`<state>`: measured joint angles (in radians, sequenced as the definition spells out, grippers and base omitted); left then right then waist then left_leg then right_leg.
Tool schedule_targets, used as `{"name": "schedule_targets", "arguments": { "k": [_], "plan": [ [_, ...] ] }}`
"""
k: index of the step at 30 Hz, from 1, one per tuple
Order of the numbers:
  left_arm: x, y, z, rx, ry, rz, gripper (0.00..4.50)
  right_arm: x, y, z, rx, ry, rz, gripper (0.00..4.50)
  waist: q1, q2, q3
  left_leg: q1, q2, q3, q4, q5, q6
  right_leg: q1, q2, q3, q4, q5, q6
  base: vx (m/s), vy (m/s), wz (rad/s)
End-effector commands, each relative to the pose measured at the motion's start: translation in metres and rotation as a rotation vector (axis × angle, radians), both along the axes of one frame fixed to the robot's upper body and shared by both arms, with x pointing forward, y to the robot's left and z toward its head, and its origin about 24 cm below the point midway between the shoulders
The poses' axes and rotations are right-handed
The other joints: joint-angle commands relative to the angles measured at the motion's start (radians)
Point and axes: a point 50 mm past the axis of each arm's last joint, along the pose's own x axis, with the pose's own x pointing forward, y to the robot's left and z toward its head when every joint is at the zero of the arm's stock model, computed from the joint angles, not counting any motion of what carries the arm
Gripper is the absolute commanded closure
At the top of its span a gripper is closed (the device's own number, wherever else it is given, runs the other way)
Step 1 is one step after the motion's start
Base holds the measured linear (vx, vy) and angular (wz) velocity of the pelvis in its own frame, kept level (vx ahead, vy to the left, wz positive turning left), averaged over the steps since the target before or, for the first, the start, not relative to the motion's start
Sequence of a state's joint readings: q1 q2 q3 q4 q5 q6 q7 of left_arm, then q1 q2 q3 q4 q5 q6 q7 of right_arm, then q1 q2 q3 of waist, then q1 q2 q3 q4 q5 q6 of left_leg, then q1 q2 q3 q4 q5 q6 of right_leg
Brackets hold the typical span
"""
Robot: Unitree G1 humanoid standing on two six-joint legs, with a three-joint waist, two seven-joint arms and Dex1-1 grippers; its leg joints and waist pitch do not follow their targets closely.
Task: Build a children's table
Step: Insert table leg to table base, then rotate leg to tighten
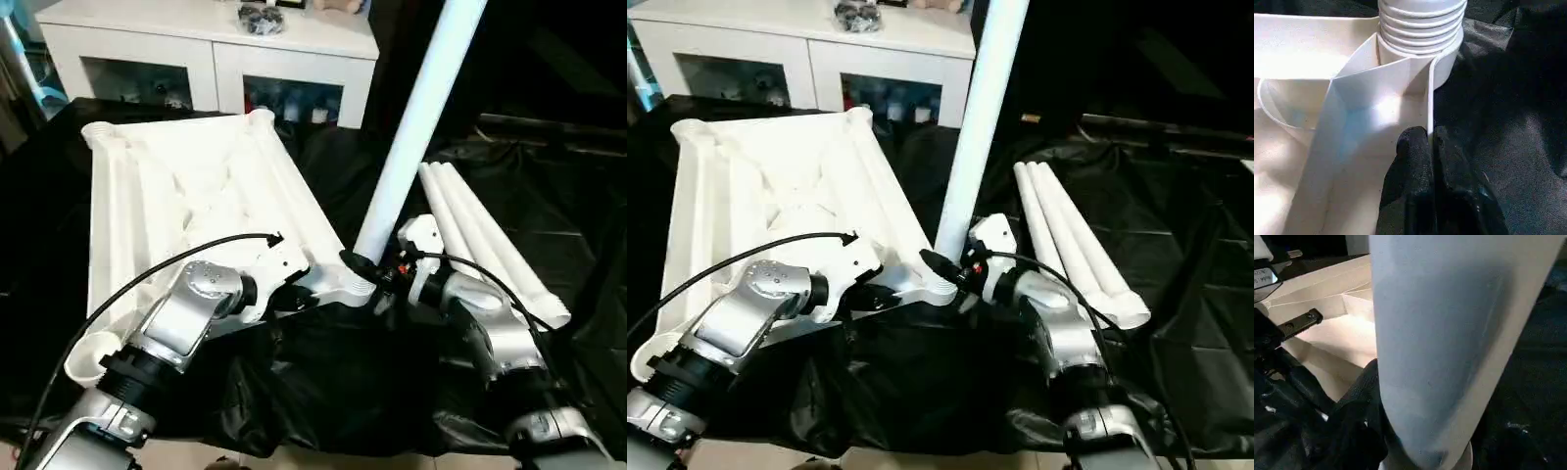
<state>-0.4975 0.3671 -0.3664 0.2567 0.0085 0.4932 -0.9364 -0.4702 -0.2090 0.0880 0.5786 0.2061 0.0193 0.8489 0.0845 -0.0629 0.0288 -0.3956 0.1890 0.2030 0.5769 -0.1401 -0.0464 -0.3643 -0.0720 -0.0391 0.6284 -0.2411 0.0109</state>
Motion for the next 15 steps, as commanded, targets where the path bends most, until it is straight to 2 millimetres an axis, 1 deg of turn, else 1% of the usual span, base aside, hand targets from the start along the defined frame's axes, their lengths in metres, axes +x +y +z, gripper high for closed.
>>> {"name": "schedule_targets", "arguments": {
  "k": [1, 2, 4, 5, 7, 9, 10, 11, 12, 13, 14, 15],
  "plan": [
    [-0.009, -0.007, -0.007, -0.007, 0.042, -0.064, 4.50, -0.017, -0.001, -0.039, -0.084, 0.197, 0.042, 2.63, -0.001, 0.009, -0.037, 0.036, 0.053, -0.032, -0.078, -0.346, -0.022, 0.005, -0.074, 0.040, -0.092, -0.209, -0.175, 0.000, 0.000, 0.00],
    [-0.009, -0.006, -0.006, -0.003, 0.038, -0.080, 4.50, -0.017, 0.000, -0.039, -0.083, 0.202, 0.062, 2.63, 0.000, 0.006, -0.038, 0.038, 0.053, -0.033, -0.078, -0.357, -0.026, 0.003, -0.074, 0.040, -0.094, -0.220, -0.171, 0.000, 0.000, 0.00],
    [-0.009, -0.006, -0.005, 0.001, 0.032, -0.101, 4.50, -0.018, 0.001, -0.039, -0.078, 0.208, 0.086, 2.63, -0.002, 0.006, -0.040, 0.036, 0.054, -0.034, -0.080, -0.351, -0.028, 0.007, -0.074, 0.039, -0.092, -0.212, -0.169, 0.000, 0.000, 0.00],
    [-0.009, -0.006, -0.003, 0.001, 0.025, -0.126, 4.50, -0.018, 0.001, -0.038, -0.072, 0.210, 0.108, 2.63, 0.000, 0.007, -0.040, 0.038, 0.054, -0.034, -0.080, -0.350, -0.028, 0.005, -0.074, 0.039, -0.092, -0.199, -0.171, 0.000, 0.000, 0.00],
    [-0.009, -0.006, -0.002, 0.000, 0.020, -0.143, 4.50, -0.018, 0.002, -0.038, -0.070, 0.210, 0.123, 2.63, 0.001, 0.006, -0.041, 0.037, 0.054, -0.033, -0.079, -0.345, -0.024, 0.006, -0.074, 0.039, -0.091, -0.182, -0.176, 0.000, 0.000, 0.00],
    [-0.011, -0.006, 0.003, -0.006, 0.000, -0.207, 4.50, -0.021, 0.002, -0.039, -0.072, 0.208, 0.169, 2.63, 0.003, 0.005, -0.041, 0.038, 0.054, -0.032, -0.079, -0.335, -0.019, 0.006, -0.073, 0.038, -0.089, -0.150, -0.185, 0.000, 0.000, 0.00],
    [-0.012, -0.005, 0.005, -0.006, -0.003, -0.238, 4.50, -0.022, 0.002, -0.039, -0.073, 0.207, 0.191, 2.63, 0.003, 0.005, -0.041, 0.038, 0.054, -0.031, -0.079, -0.343, -0.019, 0.006, -0.073, 0.039, -0.088, -0.156, -0.187, 0.000, 0.000, 0.00],
    [-0.013, -0.004, 0.006, -0.002, -0.005, -0.261, 4.50, -0.022, 0.002, -0.039, -0.073, 0.207, 0.208, 2.63, 0.004, 0.007, -0.040, 0.038, 0.054, -0.033, -0.081, -0.352, -0.020, 0.006, -0.074, 0.038, -0.089, -0.168, -0.187, 0.000, 0.000, 0.00],
    [-0.014, -0.003, 0.008, -0.001, -0.004, -0.275, 4.50, -0.023, 0.002, -0.039, -0.071, 0.207, 0.227, 2.63, 0.006, 0.009, -0.039, 0.041, 0.055, -0.034, -0.082, -0.366, -0.025, 0.003, -0.074, 0.038, -0.091, -0.184, -0.187, 0.000, 0.000, 0.00],
    [-0.014, -0.003, 0.008, -0.001, -0.004, -0.275, 4.50, -0.023, 0.002, -0.039, -0.071, 0.207, 0.227, 2.63, 0.005, 0.009, -0.038, 0.041, 0.056, -0.034, -0.083, -0.374, -0.029, 0.002, -0.074, 0.038, -0.091, -0.192, -0.188, 0.000, 0.000, 0.00],
    [-0.014, -0.002, 0.009, -0.001, -0.002, -0.281, 4.50, -0.023, 0.002, -0.039, -0.070, 0.207, 0.238, 2.63, 0.006, 0.012, -0.037, 0.043, 0.056, -0.034, -0.085, -0.397, -0.038, -0.001, -0.075, 0.039, -0.093, -0.210, -0.188, 0.000, 0.000, 0.00],
    [-0.014, -0.002, 0.009, -0.001, -0.002, -0.281, 4.50, -0.023, 0.002, -0.039, -0.070, 0.207, 0.238, 2.63, 0.005, 0.012, -0.036, 0.044, 0.056, -0.035, -0.086, -0.410, -0.043, -0.002, -0.075, 0.039, -0.094, -0.224, -0.188, 0.000, 0.000, 0.00]
  ]
}}
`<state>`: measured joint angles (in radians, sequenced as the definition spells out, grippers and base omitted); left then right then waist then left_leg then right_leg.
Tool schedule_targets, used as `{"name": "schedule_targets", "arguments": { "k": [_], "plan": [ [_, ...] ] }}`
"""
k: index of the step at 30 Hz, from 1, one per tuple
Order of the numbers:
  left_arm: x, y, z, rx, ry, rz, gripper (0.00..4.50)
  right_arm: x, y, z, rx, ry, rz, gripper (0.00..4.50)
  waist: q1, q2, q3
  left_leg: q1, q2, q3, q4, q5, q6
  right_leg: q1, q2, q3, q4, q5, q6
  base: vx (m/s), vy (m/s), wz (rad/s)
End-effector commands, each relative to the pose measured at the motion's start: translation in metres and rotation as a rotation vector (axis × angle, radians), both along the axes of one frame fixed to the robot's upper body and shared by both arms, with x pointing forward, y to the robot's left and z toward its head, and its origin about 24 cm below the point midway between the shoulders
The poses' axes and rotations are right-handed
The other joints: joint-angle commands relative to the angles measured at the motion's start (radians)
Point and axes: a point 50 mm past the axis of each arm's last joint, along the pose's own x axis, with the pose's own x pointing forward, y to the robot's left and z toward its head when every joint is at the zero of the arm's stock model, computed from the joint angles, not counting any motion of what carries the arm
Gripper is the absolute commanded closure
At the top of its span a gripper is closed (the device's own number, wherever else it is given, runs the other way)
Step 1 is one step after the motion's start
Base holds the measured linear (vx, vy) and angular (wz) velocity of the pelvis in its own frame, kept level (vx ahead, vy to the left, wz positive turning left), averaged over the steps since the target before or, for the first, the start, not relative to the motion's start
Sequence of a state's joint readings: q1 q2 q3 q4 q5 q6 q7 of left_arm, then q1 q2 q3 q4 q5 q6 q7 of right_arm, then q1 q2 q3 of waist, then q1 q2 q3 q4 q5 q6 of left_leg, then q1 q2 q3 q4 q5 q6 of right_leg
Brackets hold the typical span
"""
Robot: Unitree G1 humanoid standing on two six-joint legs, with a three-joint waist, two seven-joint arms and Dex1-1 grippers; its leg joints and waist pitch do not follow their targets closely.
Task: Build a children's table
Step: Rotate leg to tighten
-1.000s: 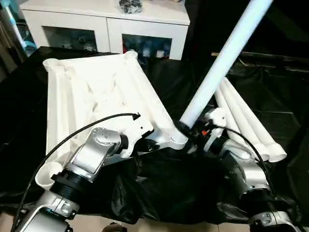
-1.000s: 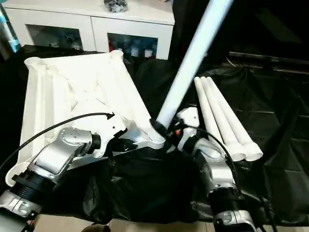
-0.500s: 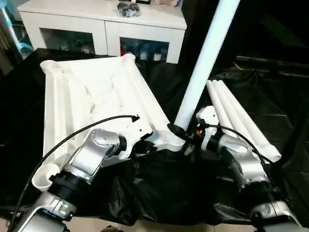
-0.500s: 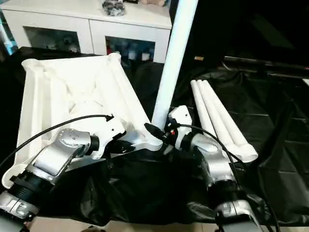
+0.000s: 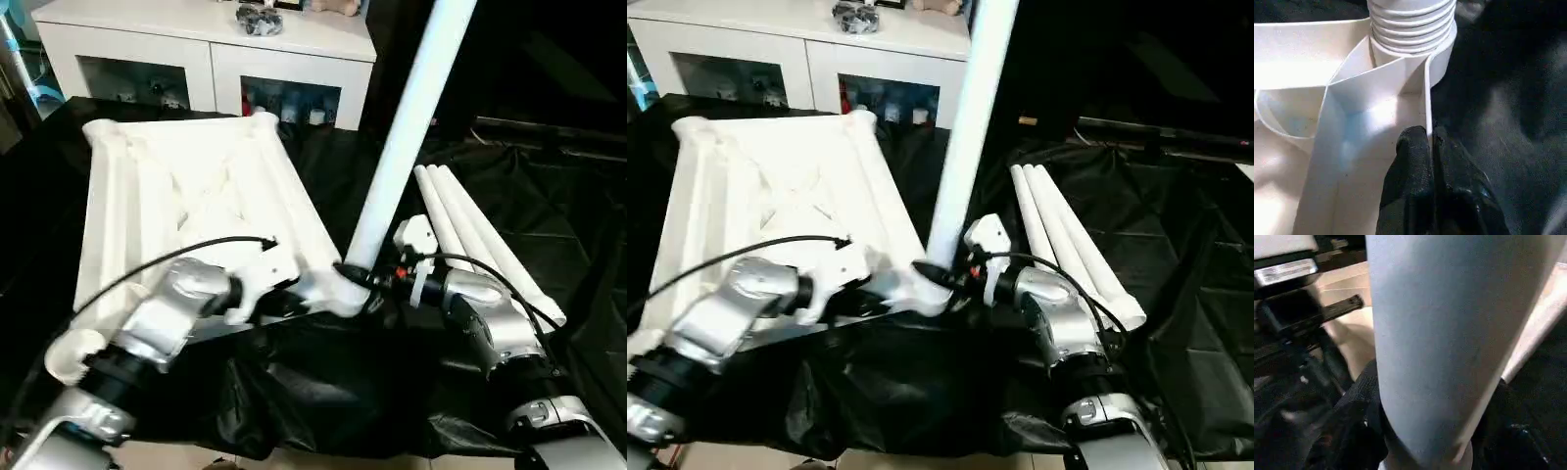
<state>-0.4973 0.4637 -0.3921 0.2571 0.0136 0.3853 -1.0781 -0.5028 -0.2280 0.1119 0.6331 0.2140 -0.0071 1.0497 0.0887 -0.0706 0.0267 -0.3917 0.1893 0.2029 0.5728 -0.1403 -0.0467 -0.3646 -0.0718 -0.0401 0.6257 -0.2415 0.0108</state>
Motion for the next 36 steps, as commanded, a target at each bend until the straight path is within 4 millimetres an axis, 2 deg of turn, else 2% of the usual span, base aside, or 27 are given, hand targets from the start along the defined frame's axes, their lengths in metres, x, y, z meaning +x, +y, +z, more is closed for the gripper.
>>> {"name": "schedule_targets", "arguments": {
  "k": [1, 3, 6, 8, 12, 13, 14, 15, 16, 18, 19, 21, 22, 24, 27, 36],
  "plan": [
    [-0.009, -0.019, 0.005, -0.048, 0.011, -0.135, 4.50, -0.019, -0.001, -0.040, -0.096, 0.185, 0.045, 2.63, 0.001, 0.022, -0.031, 0.044, 0.056, -0.036, -0.084, -0.448, -0.053, -0.005, -0.076, 0.040, -0.095, -0.262, -0.185, 0.000, 0.000, 0.00],
    [-0.004, -0.015, 0.009, -0.044, -0.003, -0.096, 4.50, -0.018, 0.000, -0.039, -0.097, 0.179, 0.051, 2.63, 0.001, 0.023, -0.033, 0.045, 0.056, -0.041, -0.086, -0.474, -0.067, -0.004, -0.080, 0.041, -0.097, -0.291, -0.180, 0.000, 0.000, 0.00],
    [0.002, -0.012, 0.011, -0.042, -0.014, -0.034, 4.50, -0.014, 0.000, -0.039, -0.090, 0.168, 0.012, 2.63, 0.001, 0.023, -0.033, 0.045, 0.057, -0.039, -0.086, -0.464, -0.068, -0.006, -0.079, 0.041, -0.094, -0.258, -0.188, 0.000, 0.000, 0.00],
    [0.005, -0.012, 0.012, -0.046, -0.018, -0.006, 4.50, -0.011, 0.001, -0.038, -0.085, 0.160, -0.031, 2.63, 0.000, 0.025, -0.031, 0.045, 0.055, -0.040, -0.087, -0.474, -0.069, -0.006, -0.078, 0.041, -0.095, -0.272, -0.193, 0.000, 0.000, 0.00],
    [0.018, -0.016, 0.019, -0.089, -0.022, 0.143, 4.50, 0.005, 0.002, -0.038, -0.079, 0.135, -0.256, 2.63, -0.004, 0.028, -0.029, 0.046, 0.053, -0.046, -0.088, -0.508, -0.086, -0.009, -0.083, 0.039, -0.101, -0.358, -0.179, 0.000, 0.000, 0.00],
    [0.018, -0.016, 0.019, -0.089, -0.022, 0.143, 4.50, 0.005, 0.002, -0.038, -0.079, 0.135, -0.256, 2.63, -0.008, 0.027, -0.030, 0.041, 0.053, -0.048, -0.090, -0.501, -0.093, -0.006, -0.084, 0.037, -0.099, -0.368, -0.174, 0.000, 0.000, 0.00],
    [0.022, -0.018, 0.021, -0.099, -0.026, 0.183, 4.50, 0.008, 0.003, -0.039, -0.085, 0.138, -0.308, 2.63, -0.006, 0.032, -0.031, 0.035, 0.052, -0.051, -0.092, -0.488, -0.091, 0.000, -0.084, 0.035, -0.100, -0.362, -0.166, 0.000, 0.000, 0.00],
    [0.025, -0.020, 0.022, -0.107, -0.027, 0.218, 4.50, 0.011, 0.004, -0.040, -0.088, 0.142, -0.353, 2.63, -0.010, 0.031, -0.030, 0.033, 0.052, -0.050, -0.093, -0.488, -0.092, -0.001, -0.082, 0.034, -0.099, -0.357, -0.166, 0.000, 0.000, 0.00],
    [0.030, -0.025, 0.023, -0.114, -0.025, 0.271, 4.50, 0.016, 0.008, -0.040, -0.085, 0.155, -0.425, 2.63, -0.008, 0.037, -0.029, 0.039, 0.051, -0.050, -0.092, -0.498, -0.095, -0.006, -0.083, 0.034, -0.101, -0.362, -0.165, 0.000, 0.000, 0.00],
    [0.035, -0.031, 0.024, -0.112, -0.023, 0.329, 4.50, 0.021, 0.014, -0.039, -0.084, 0.172, -0.489, 2.63, -0.011, 0.034, -0.028, 0.047, 0.048, -0.049, -0.087, -0.528, -0.100, -0.015, -0.084, 0.035, -0.108, -0.390, -0.169, 0.000, 0.000, 0.00],
    [0.043, -0.040, 0.022, -0.093, -0.033, 0.418, 4.50, 0.026, 0.024, -0.040, -0.098, 0.200, -0.556, 2.63, -0.012, 0.036, -0.028, 0.040, 0.047, -0.050, -0.088, -0.520, -0.098, -0.011, -0.083, 0.035, -0.107, -0.390, -0.162, 0.000, 0.000, 0.00],
    [0.046, -0.046, 0.020, -0.086, -0.044, 0.463, 4.50, 0.028, 0.029, -0.040, -0.114, 0.212, -0.582, 2.63, -0.010, 0.037, -0.032, 0.035, 0.047, -0.052, -0.090, -0.484, -0.096, -0.004, -0.081, 0.032, -0.101, -0.342, -0.160, 0.000, 0.000, 0.00],
    [0.047, -0.054, 0.018, -0.085, -0.051, 0.493, 4.50, 0.029, 0.038, -0.042, -0.130, 0.236, -0.603, 2.63, -0.009, 0.041, -0.032, 0.038, 0.047, -0.046, -0.088, -0.466, -0.090, -0.010, -0.079, 0.035, -0.101, -0.295, -0.167, 0.000, 0.000, 0.00],
    [0.048, -0.065, 0.016, -0.087, -0.063, 0.517, 4.50, 0.029, 0.049, -0.043, -0.150, 0.265, -0.630, 2.63, -0.006, 0.041, -0.031, 0.043, 0.046, -0.043, -0.084, -0.469, -0.078, -0.013, -0.077, 0.035, -0.104, -0.287, -0.170, 0.000, 0.000, 0.00],
    [0.048, -0.070, 0.015, -0.073, -0.074, 0.523, 4.50, 0.029, 0.058, -0.044, -0.185, 0.264, -0.641, 2.63, -0.003, 0.040, -0.031, 0.038, 0.045, -0.042, -0.084, -0.461, -0.065, -0.011, -0.077, 0.035, -0.106, -0.281, -0.156, 0.000, 0.000, 0.00],
    [0.051, -0.067, 0.013, -0.038, -0.079, 0.540, 4.50, 0.031, 0.065, -0.041, -0.181, 0.258, -0.655, 2.63, -0.006, 0.041, -0.026, 0.047, 0.044, -0.044, -0.088, -0.527, -0.069, -0.023, -0.077, 0.033, -0.121, -0.382, -0.127, 0.000, 0.000, 0.00]
  ]
}}
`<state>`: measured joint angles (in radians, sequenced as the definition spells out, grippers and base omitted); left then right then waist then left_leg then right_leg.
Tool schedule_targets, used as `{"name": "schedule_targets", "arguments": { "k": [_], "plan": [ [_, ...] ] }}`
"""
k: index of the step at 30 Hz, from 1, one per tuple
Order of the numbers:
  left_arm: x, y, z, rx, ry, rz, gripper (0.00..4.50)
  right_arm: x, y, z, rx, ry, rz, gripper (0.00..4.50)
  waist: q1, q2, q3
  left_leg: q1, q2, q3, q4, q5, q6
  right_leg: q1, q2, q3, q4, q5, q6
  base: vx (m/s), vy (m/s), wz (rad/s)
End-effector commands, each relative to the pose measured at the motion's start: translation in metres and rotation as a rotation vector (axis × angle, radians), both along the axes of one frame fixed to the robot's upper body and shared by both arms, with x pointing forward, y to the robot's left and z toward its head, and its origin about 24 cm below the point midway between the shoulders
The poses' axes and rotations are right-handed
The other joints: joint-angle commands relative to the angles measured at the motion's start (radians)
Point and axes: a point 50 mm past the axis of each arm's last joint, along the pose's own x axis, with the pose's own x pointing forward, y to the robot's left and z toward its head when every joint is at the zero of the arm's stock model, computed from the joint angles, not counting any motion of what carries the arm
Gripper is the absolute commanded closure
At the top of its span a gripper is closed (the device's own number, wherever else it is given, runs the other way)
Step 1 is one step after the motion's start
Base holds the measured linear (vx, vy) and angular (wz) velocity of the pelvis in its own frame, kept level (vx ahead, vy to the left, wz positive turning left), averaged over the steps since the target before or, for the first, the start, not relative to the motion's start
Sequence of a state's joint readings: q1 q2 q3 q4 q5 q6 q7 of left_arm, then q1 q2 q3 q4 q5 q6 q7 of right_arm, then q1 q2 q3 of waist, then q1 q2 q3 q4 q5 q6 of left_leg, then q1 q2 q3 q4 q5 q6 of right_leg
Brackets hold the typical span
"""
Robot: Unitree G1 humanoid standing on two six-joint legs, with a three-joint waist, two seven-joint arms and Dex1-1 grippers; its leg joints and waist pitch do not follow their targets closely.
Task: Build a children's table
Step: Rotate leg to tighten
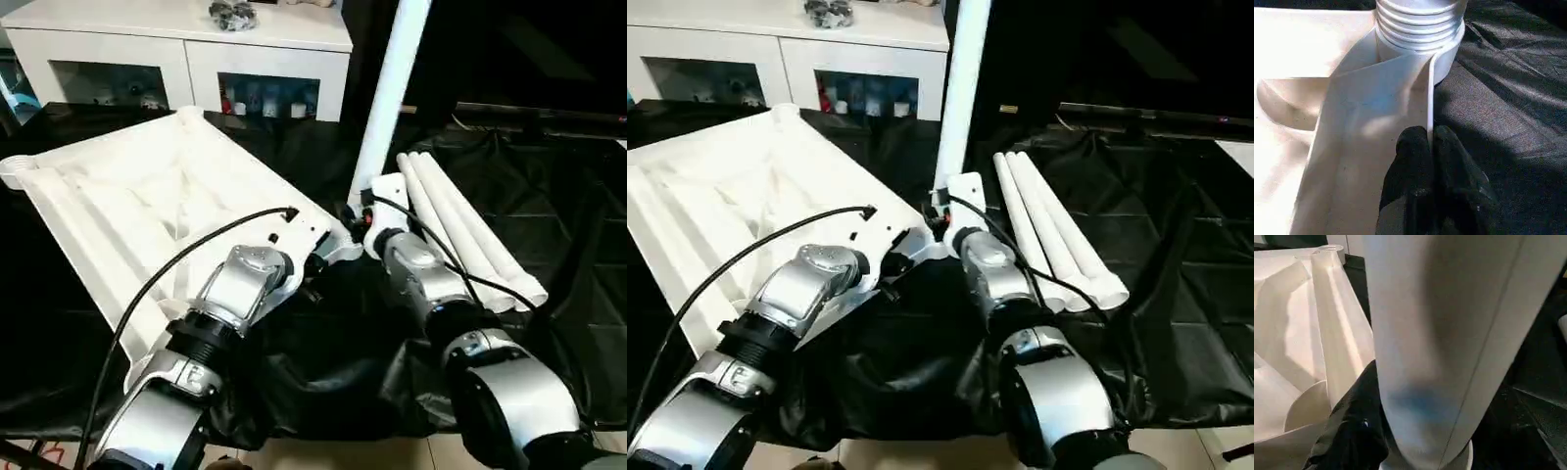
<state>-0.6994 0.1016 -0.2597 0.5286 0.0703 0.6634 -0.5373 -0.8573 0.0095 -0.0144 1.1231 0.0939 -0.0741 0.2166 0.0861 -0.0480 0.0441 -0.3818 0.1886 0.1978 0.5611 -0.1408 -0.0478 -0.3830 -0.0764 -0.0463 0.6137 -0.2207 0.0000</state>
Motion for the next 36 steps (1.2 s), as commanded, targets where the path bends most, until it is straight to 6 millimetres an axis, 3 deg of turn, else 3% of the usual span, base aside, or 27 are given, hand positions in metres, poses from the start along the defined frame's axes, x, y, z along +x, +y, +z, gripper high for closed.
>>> {"name": "schedule_targets", "arguments": {
  "k": [1, 4, 8, 13, 19, 20, 25, 29, 32, 36],
  "plan": [
    [0.006, -0.008, 0.013, -0.005, -0.060, -0.003, 4.50, -0.030, 0.018, -0.051, -0.010, 0.240, 0.061, 2.63, -0.004, 0.019, -0.043, 0.036, 0.046, -0.041, -0.078, -0.529, -0.069, -0.003, -0.073, 0.038, -0.109, -0.404, -0.115, 0.000, 0.000, 0.00],
    [0.005, -0.009, 0.013, -0.009, -0.059, -0.022, 4.50, -0.029, 0.019, -0.050, -0.013, 0.242, 0.058, 2.63, -0.005, 0.021, -0.044, 0.036, 0.047, -0.041, -0.080, -0.531, -0.074, -0.005, -0.071, 0.039, -0.107, -0.378, -0.119, 0.000, 0.000, 0.00],
    [0.004, -0.009, 0.013, -0.018, -0.051, -0.047, 4.50, -0.029, 0.020, -0.049, -0.011, 0.241, 0.066, 2.63, -0.007, 0.021, -0.042, 0.041, 0.045, -0.041, -0.079, -0.568, -0.075, -0.011, -0.072, 0.039, -0.113, -0.408, -0.116, 0.000, 0.000, 0.00],
    [0.002, -0.009, 0.012, -0.020, -0.042, -0.069, 4.50, -0.029, 0.021, -0.049, -0.003, 0.240, 0.081, 2.63, -0.007, 0.016, -0.042, 0.038, 0.046, -0.039, -0.080, -0.549, -0.069, -0.010, -0.072, 0.040, -0.112, -0.395, -0.115, 0.000, 0.000, 0.00],
    [0.001, -0.008, 0.012, -0.022, -0.037, -0.080, 4.50, -0.027, 0.020, -0.047, -0.001, 0.238, 0.077, 2.63, -0.007, 0.019, -0.042, 0.036, 0.046, -0.040, -0.082, -0.543, -0.070, -0.010, -0.072, 0.041, -0.111, -0.394, -0.116, 0.000, 0.000, 0.00],
    [0.001, -0.008, 0.012, -0.022, -0.036, -0.083, 4.50, -0.027, 0.021, -0.046, 0.023, 0.243, 0.084, 2.28, -0.007, 0.019, -0.041, 0.038, 0.046, -0.039, -0.081, -0.547, -0.069, -0.012, -0.072, 0.041, -0.112, -0.397, -0.116, 0.000, 0.000, 0.00],
    [-0.001, -0.007, 0.012, -0.024, -0.034, -0.093, 4.50, -0.026, 0.021, -0.043, 0.043, 0.235, 0.087, 1.84, -0.007, 0.021, -0.042, 0.039, 0.047, -0.039, -0.081, -0.548, -0.069, -0.011, -0.072, 0.042, -0.112, -0.390, -0.121, 0.000, 0.000, 0.00],
    [-0.002, -0.007, 0.012, -0.037, -0.038, -0.113, 4.50, -0.024, 0.022, -0.039, 0.077, 0.226, 0.097, 1.42, -0.004, 0.022, -0.046, 0.030, 0.049, -0.035, -0.083, -0.484, -0.059, -0.001, -0.071, 0.042, -0.102, -0.314, -0.140, 0.000, 0.000, 0.00],
    [-0.004, -0.007, 0.012, -0.047, -0.047, -0.136, 4.50, -0.022, 0.025, -0.034, 0.111, 0.208, 0.119, 1.15, -0.004, 0.021, -0.043, 0.029, 0.048, -0.035, -0.081, -0.490, -0.056, -0.002, -0.076, 0.042, -0.108, -0.371, -0.135, 0.000, 0.000, 0.00],
    [-0.005, -0.006, 0.013, -0.049, -0.060, -0.160, 4.50, -0.019, 0.024, -0.029, 0.120, 0.185, 0.135, 0.83, -0.005, 0.024, -0.042, 0.030, 0.049, -0.036, -0.083, -0.485, -0.058, -0.004, -0.074, 0.042, -0.109, -0.376, -0.134, 0.000, 0.000, 0.00]
  ]
}}
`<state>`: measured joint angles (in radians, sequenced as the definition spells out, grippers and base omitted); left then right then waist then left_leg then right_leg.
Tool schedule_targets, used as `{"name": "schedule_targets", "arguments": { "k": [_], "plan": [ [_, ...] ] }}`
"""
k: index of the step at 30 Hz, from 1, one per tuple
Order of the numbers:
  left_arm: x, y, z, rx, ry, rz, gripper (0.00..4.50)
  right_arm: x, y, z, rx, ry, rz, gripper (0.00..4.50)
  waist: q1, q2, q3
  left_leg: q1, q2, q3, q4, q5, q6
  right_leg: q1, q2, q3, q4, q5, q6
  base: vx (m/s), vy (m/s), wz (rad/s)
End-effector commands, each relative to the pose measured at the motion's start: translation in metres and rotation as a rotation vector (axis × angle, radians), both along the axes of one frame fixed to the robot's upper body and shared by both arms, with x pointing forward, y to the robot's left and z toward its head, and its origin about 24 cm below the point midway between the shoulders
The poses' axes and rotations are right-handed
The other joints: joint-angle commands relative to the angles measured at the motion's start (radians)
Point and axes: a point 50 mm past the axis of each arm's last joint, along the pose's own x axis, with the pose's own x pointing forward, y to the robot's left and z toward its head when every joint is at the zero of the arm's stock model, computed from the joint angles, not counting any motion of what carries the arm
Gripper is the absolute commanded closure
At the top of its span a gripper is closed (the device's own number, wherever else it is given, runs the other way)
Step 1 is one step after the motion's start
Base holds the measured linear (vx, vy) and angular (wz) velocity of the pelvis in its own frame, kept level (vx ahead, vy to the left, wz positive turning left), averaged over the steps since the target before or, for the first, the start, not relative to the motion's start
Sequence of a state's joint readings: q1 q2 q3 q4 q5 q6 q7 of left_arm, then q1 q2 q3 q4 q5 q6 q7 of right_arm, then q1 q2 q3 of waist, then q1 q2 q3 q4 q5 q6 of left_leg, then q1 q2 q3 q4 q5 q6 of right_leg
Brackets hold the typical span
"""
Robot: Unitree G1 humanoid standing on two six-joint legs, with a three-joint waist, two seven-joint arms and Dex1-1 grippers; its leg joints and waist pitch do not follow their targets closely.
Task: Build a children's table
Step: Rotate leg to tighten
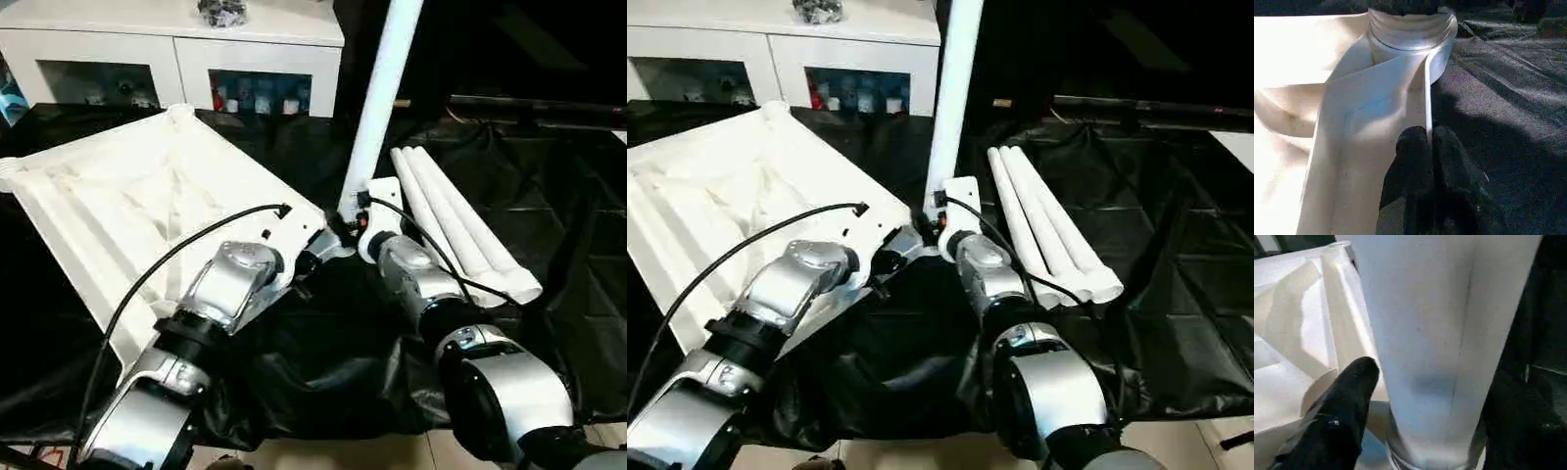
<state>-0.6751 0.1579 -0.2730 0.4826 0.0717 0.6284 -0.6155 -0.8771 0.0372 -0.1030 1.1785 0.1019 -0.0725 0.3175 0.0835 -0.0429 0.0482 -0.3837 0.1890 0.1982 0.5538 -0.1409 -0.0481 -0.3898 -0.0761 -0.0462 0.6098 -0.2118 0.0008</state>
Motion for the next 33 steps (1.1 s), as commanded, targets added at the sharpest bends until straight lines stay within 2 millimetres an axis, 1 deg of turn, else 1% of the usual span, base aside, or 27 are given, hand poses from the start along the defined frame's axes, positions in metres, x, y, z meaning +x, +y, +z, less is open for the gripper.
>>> {"name": "schedule_targets", "arguments": {
  "k": [1, 2, 4, 5, 6, 8, 9, 10, 12, 13, 15, 16, 17, 18, 19, 20, 21, 22, 23, 25, 27, 29, 30, 31, 32, 33],
  "plan": [
    [-0.004, -0.017, 0.010, -0.050, -0.040, -0.108, 4.50, -0.015, 0.017, -0.023, 0.013, 0.123, 0.082, 0.70, -0.004, 0.018, -0.047, 0.031, 0.049, -0.036, -0.076, -0.485, -0.059, 0.003, -0.074, 0.042, -0.104, -0.382, -0.136, 0.000, 0.000, 0.00],
    [-0.005, -0.016, 0.010, -0.051, -0.041, -0.114, 4.50, -0.013, 0.014, -0.020, 0.014, 0.111, 0.076, 0.54, -0.003, 0.020, -0.047, 0.031, 0.050, -0.036, -0.076, -0.482, -0.060, 0.003, -0.074, 0.042, -0.103, -0.374, -0.138, 0.000, 0.000, 0.00],
    [-0.006, -0.013, 0.010, -0.047, -0.047, -0.123, 4.50, -0.009, 0.010, -0.014, 0.004, 0.085, 0.065, 0.40, -0.003, 0.020, -0.048, 0.029, 0.051, -0.036, -0.077, -0.468, -0.060, 0.005, -0.074, 0.042, -0.100, -0.350, -0.144, 0.000, 0.000, 0.00],
    [-0.006, -0.012, 0.010, -0.048, -0.047, -0.130, 4.50, -0.007, 0.008, -0.011, -0.005, 0.067, 0.074, 0.40, -0.004, 0.020, -0.049, 0.029, 0.050, -0.035, -0.076, -0.462, -0.060, 0.005, -0.072, 0.042, -0.098, -0.339, -0.148, 0.000, 0.000, 0.00],
    [-0.007, -0.012, 0.010, -0.051, -0.047, -0.134, 4.50, -0.006, 0.007, -0.010, -0.008, 0.059, 0.083, 0.27, -0.001, 0.020, -0.054, 0.028, 0.050, -0.030, -0.072, -0.415, -0.054, 0.010, -0.071, 0.044, -0.092, -0.267, -0.163, 0.000, 0.000, 0.00],
    [-0.008, -0.011, 0.010, -0.054, -0.042, -0.137, 4.50, -0.006, 0.006, -0.007, -0.018, 0.042, 0.111, 0.27, 0.003, 0.022, -0.058, 0.026, 0.050, -0.026, -0.069, -0.369, -0.045, 0.013, -0.068, 0.043, -0.085, -0.193, -0.178, 0.000, 0.000, 0.00],
    [-0.008, -0.010, 0.009, -0.055, -0.042, -0.147, 4.50, -0.005, 0.005, -0.006, -0.028, 0.030, 0.136, 0.27, 0.005, 0.021, -0.061, 0.021, 0.049, -0.022, -0.064, -0.313, -0.029, 0.020, -0.068, 0.043, -0.076, -0.121, -0.193, 0.000, 0.000, 0.00],
    [-0.009, -0.010, 0.009, -0.055, -0.041, -0.154, 4.50, -0.005, 0.004, -0.005, -0.035, 0.022, 0.157, 0.27, 0.006, 0.023, -0.062, 0.017, 0.048, -0.021, -0.061, -0.260, -0.013, 0.025, -0.066, 0.040, -0.068, -0.049, -0.207, 0.000, 0.000, 0.00],
    [-0.010, -0.009, 0.009, -0.058, -0.039, -0.164, 4.50, -0.005, 0.003, -0.004, -0.045, 0.013, 0.188, 0.27, 0.005, 0.023, -0.062, 0.014, 0.046, -0.019, -0.057, -0.221, 0.006, 0.029, -0.064, 0.038, -0.062, 0.012, -0.222, 0.000, 0.000, 0.00],
    [-0.010, -0.008, 0.009, -0.060, -0.039, -0.170, 4.50, -0.006, 0.002, -0.003, -0.050, 0.009, 0.205, 0.27, 0.005, 0.023, -0.062, 0.016, 0.046, -0.018, -0.055, -0.216, 0.013, 0.030, -0.064, 0.037, -0.060, 0.022, -0.230, 0.000, 0.000, 0.00],
    [-0.012, -0.006, 0.009, -0.062, -0.035, -0.180, 4.50, -0.006, 0.000, -0.002, -0.073, -0.009, 0.259, 0.27, 0.005, 0.024, -0.062, 0.017, 0.047, -0.017, -0.054, -0.222, 0.017, 0.031, -0.064, 0.037, -0.061, 0.016, -0.237, 0.000, 0.000, 0.00],
    [-0.013, -0.004, 0.009, -0.064, -0.033, -0.188, 4.50, -0.007, -0.001, -0.001, -0.083, -0.019, 0.297, 0.27, 0.005, 0.023, -0.061, 0.017, 0.047, -0.017, -0.054, -0.220, 0.020, 0.031, -0.065, 0.038, -0.062, 0.014, -0.240, 0.000, 0.000, 0.00],
    [-0.013, -0.004, 0.009, -0.064, -0.033, -0.188, 4.50, -0.007, -0.001, -0.001, -0.083, -0.019, 0.297, 0.27, 0.006, 0.023, -0.061, 0.017, 0.048, -0.017, -0.054, -0.223, 0.021, 0.032, -0.065, 0.037, -0.061, 0.009, -0.240, 0.000, 0.000, 0.00],
    [-0.014, -0.002, 0.009, -0.066, -0.033, -0.199, 4.50, -0.008, -0.003, 0.000, -0.090, -0.028, 0.333, 0.27, 0.005, 0.023, -0.060, 0.018, 0.047, -0.016, -0.054, -0.229, 0.021, 0.031, -0.065, 0.038, -0.063, -0.005, -0.241, 0.000, 0.000, 0.00],
    [-0.015, 0.001, 0.009, -0.068, -0.031, -0.213, 4.50, -0.010, -0.005, 0.001, -0.100, -0.039, 0.377, 0.27, 0.006, 0.022, -0.061, 0.018, 0.048, -0.017, -0.053, -0.234, 0.020, 0.033, -0.067, 0.038, -0.063, -0.020, -0.241, 0.000, 0.000, 0.00],
    [-0.016, 0.002, 0.009, -0.068, -0.028, -0.219, 4.50, -0.011, -0.007, 0.001, -0.107, -0.045, 0.404, 0.27, 0.006, 0.021, -0.060, 0.016, 0.048, -0.018, -0.053, -0.234, 0.022, 0.034, -0.067, 0.038, -0.064, -0.024, -0.240, 0.000, 0.000, 0.00],
    [-0.017, 0.005, 0.009, -0.068, -0.029, -0.232, 4.50, -0.013, -0.010, 0.002, -0.121, -0.057, 0.446, 0.27, 0.007, 0.021, -0.060, 0.018, 0.049, -0.017, -0.052, -0.231, 0.024, 0.034, -0.066, 0.038, -0.063, -0.022, -0.238, 0.000, 0.000, 0.00],
    [-0.017, 0.006, 0.009, -0.069, -0.030, -0.239, 4.50, -0.014, -0.011, 0.002, -0.128, -0.063, 0.464, 0.27, 0.007, 0.021, -0.060, 0.017, 0.049, -0.018, -0.052, -0.225, 0.027, 0.034, -0.066, 0.038, -0.062, -0.014, -0.239, 0.000, 0.000, 0.00],
    [-0.017, 0.008, 0.009, -0.068, -0.028, -0.246, 4.50, -0.014, -0.013, 0.003, -0.135, -0.069, 0.483, 0.27, 0.007, 0.022, -0.062, 0.019, 0.049, -0.017, -0.051, -0.222, 0.027, 0.033, -0.065, 0.038, -0.060, -0.005, -0.244, 0.000, 0.000, 0.00],
    [-0.018, 0.009, 0.010, -0.069, -0.029, -0.257, 4.50, -0.016, -0.015, 0.003, -0.140, -0.077, 0.502, 0.27, 0.008, 0.022, -0.061, 0.020, 0.049, -0.017, -0.050, -0.220, 0.028, 0.033, -0.064, 0.037, -0.059, -0.002, -0.248, 0.000, 0.000, 0.00],
    [-0.021, 0.014, 0.010, -0.073, -0.023, -0.289, 4.50, -0.019, -0.022, 0.006, -0.144, -0.094, 0.554, 0.27, 0.009, 0.021, -0.063, 0.019, 0.048, -0.017, -0.048, -0.208, 0.032, 0.035, -0.064, 0.037, -0.056, 0.017, -0.251, 0.000, 0.000, 0.00],
    [-0.022, 0.016, 0.010, -0.076, -0.019, -0.313, 4.50, -0.022, -0.024, 0.007, -0.142, -0.097, 0.589, 0.27, 0.010, 0.021, -0.062, 0.019, 0.048, -0.017, -0.047, -0.203, 0.040, 0.036, -0.062, 0.037, -0.056, 0.028, -0.252, 0.000, 0.000, 0.00],
    [-0.024, 0.018, 0.010, -0.078, -0.014, -0.335, 4.50, -0.024, -0.027, 0.007, -0.142, -0.097, 0.621, 0.27, 0.011, 0.022, -0.063, 0.018, 0.047, -0.017, -0.046, -0.197, 0.045, 0.037, -0.062, 0.037, -0.055, 0.037, -0.251, 0.000, 0.000, 0.00],
    [-0.025, 0.019, 0.010, -0.078, -0.010, -0.346, 4.50, -0.026, -0.028, 0.008, -0.143, -0.096, 0.636, 0.27, 0.011, 0.022, -0.064, 0.018, 0.048, -0.017, -0.045, -0.194, 0.046, 0.037, -0.062, 0.036, -0.053, 0.040, -0.253, 0.000, 0.000, 0.00],
    [-0.027, 0.023, 0.010, -0.074, -0.002, -0.375, 4.50, -0.029, -0.030, 0.007, -0.152, -0.092, 0.663, 0.27, 0.012, 0.024, -0.063, 0.019, 0.048, -0.017, -0.045, -0.205, 0.042, 0.035, -0.062, 0.036, -0.054, 0.028, -0.253, 0.000, 0.000, 0.00],
    [-0.027, 0.023, 0.010, -0.074, -0.002, -0.375, 4.50, -0.029, -0.030, 0.007, -0.152, -0.092, 0.663, 0.27, 0.012, 0.023, -0.063, 0.019, 0.048, -0.017, -0.046, -0.209, 0.041, 0.036, -0.062, 0.036, -0.055, 0.022, -0.251, 0.000, 0.000, 0.00]
  ]
}}
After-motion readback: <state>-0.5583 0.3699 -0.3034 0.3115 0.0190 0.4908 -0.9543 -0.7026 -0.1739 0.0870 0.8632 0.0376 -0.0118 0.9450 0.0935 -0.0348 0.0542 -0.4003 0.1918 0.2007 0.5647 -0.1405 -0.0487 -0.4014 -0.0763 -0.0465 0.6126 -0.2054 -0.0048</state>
